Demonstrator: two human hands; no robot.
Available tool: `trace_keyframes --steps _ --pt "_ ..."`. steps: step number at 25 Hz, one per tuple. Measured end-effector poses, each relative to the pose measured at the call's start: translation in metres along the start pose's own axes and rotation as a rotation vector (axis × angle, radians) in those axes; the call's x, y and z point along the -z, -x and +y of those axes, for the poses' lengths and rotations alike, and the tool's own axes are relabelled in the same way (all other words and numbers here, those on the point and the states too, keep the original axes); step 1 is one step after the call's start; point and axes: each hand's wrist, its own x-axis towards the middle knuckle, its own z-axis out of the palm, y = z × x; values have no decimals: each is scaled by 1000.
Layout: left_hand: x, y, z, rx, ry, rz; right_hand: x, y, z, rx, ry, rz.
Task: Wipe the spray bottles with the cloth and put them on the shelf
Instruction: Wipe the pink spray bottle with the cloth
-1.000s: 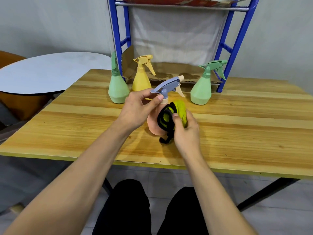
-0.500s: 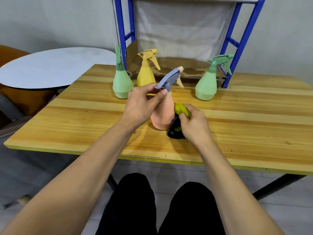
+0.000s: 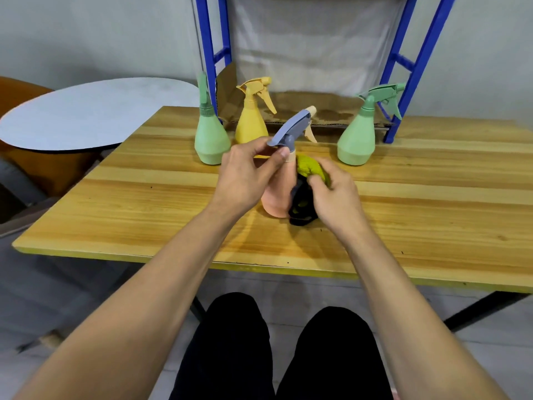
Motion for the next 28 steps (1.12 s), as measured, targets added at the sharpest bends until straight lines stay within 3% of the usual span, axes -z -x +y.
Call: trace_keyframes --steps 4,8,10,16,20,22,24,28 --pt "2 0 0 -18 -13 17 -13 12 -3 109 -24 49" --pt "2 2 3 -31 -39 12 -13 24 24 -29 106 68" --pt "1 5 5 -46 -59 29 -15 28 25 -10 89 87" --pt "-16 9 9 62 -70 220 -12 36 23 -24 -61 184" --pt "3 7 5 183 133 -115 -11 30 26 -60 -142 202" --pt "17 8 -8 151 155 -279 -11 26 21 -116 -208 229" --pt "20 9 -18 52 74 -285 -11 21 5 -104 -278 231" --pt "6 15 -15 -20 81 -165 -16 13 -20 118 -234 127"
